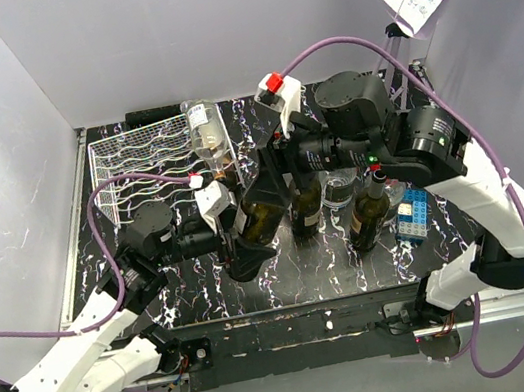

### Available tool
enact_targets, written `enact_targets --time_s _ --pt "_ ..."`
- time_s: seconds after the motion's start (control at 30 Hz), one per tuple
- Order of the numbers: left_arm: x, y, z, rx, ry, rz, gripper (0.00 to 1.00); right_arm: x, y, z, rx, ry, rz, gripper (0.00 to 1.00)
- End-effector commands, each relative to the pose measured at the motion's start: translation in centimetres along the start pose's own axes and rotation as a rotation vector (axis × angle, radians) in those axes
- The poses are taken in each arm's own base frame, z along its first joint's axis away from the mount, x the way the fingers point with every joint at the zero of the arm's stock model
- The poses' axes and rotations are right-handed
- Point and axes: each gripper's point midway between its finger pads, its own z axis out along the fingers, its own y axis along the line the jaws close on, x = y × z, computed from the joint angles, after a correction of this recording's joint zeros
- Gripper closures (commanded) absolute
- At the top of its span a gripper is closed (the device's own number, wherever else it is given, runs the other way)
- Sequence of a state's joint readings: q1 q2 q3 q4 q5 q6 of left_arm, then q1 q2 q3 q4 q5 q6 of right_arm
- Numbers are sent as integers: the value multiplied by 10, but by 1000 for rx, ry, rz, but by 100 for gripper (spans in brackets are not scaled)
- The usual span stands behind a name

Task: Put the wine bottle on the wine rack
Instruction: Pick up the wine bottle from the center of the board.

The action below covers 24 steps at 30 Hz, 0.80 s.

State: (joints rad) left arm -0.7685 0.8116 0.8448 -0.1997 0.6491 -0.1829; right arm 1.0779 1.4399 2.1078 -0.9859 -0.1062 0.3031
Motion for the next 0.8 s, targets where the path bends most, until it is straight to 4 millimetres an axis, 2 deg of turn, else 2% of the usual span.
enact_targets --time_s 0.0,0.17,0.33,0.43,0.53,0.7,0.77 --pt "-9 40 -10 -229 1 92 100 -34 17 -25 -55 -175 -11 15" --pt "-18 71 -27 -396 19 294 100 -33 -8 -36 82 -194 -2 11" --pt "-28 93 -42 -493 81 561 100 -46 -24 -64 181 -293 25 10" --pt "-36 96 -48 -506 100 700 100 -52 -27 -78 195 -326 31 12" --pt "-37 99 -53 -503 138 836 100 -50 -28 -82 172 -278 68 16" --pt "-48 102 -62 -532 177 1005 100 -21 -22 -65 85 -117 94 20" --pt "-54 103 -68 -550 188 1076 100 -4 -27 -56 92 -47 95 20"
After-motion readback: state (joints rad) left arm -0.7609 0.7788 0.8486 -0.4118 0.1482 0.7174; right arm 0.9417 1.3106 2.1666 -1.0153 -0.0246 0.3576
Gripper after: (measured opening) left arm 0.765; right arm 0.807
